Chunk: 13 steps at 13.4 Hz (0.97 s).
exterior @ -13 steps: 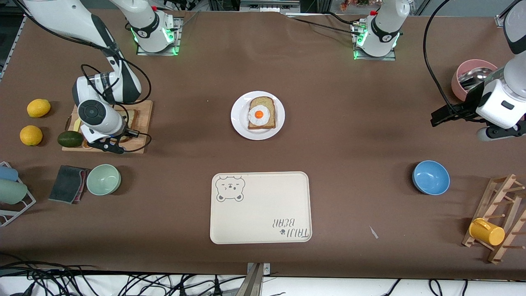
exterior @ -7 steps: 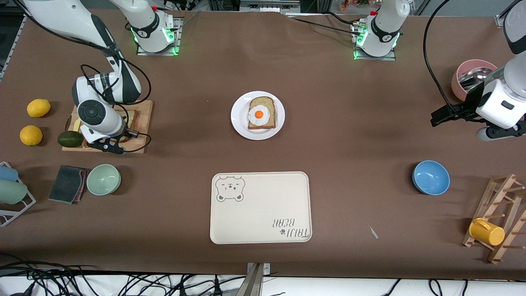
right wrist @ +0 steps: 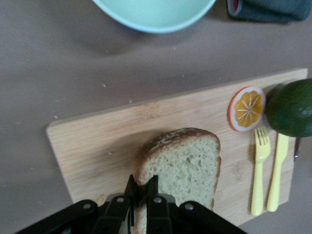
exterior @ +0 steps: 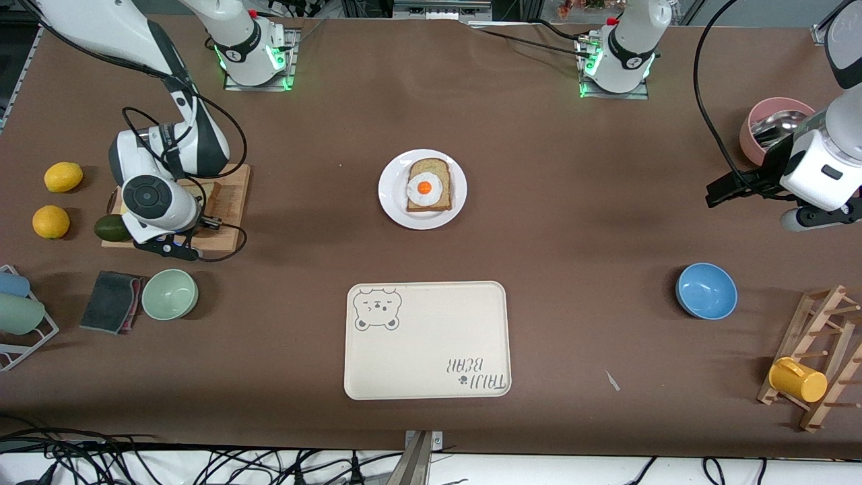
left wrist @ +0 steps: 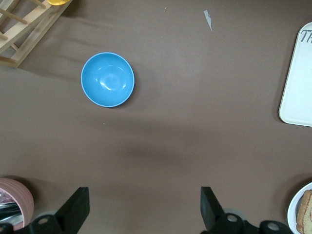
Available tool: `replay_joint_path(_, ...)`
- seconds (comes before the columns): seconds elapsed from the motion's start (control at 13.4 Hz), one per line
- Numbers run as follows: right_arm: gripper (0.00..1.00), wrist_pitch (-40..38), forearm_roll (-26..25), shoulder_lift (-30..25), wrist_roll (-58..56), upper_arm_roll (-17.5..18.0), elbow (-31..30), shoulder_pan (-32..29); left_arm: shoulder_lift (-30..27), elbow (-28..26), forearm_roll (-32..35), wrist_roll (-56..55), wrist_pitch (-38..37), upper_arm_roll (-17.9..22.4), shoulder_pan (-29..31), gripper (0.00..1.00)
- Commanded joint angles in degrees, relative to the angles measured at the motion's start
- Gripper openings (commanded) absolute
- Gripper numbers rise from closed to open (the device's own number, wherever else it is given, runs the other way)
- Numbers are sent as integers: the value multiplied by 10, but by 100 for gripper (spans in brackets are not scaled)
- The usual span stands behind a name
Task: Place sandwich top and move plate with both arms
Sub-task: 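Grasp the bread slice and carry it over the white plate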
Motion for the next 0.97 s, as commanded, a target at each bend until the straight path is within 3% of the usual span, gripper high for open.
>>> replay_joint_path(0.0, 0, -96, -4, 1, 9, 1, 62, 49, -8, -4, -15, -13, 2, -2, -1, 100)
replay_joint_path(0.22, 0, -212, 9, 14, 8, 6, 145, 108, -8, 2, -14, -27, 2, -9, 0, 100)
replay_joint_path(0.37, 0, -256, 70, 28, 20, 11, 190, 155, -8, 2, -14, -27, 3, -8, 4, 100)
replay_joint_path(0.6, 0, -259, 190, 57, 29, 21, 253, 191, -6, 1, -13, -27, 4, -7, 5, 100)
replay_joint_path(0.9, 0, -255, 318, 128, 155, 30, 363, 231, -5, -2, -12, -17, 4, -7, 9, 100)
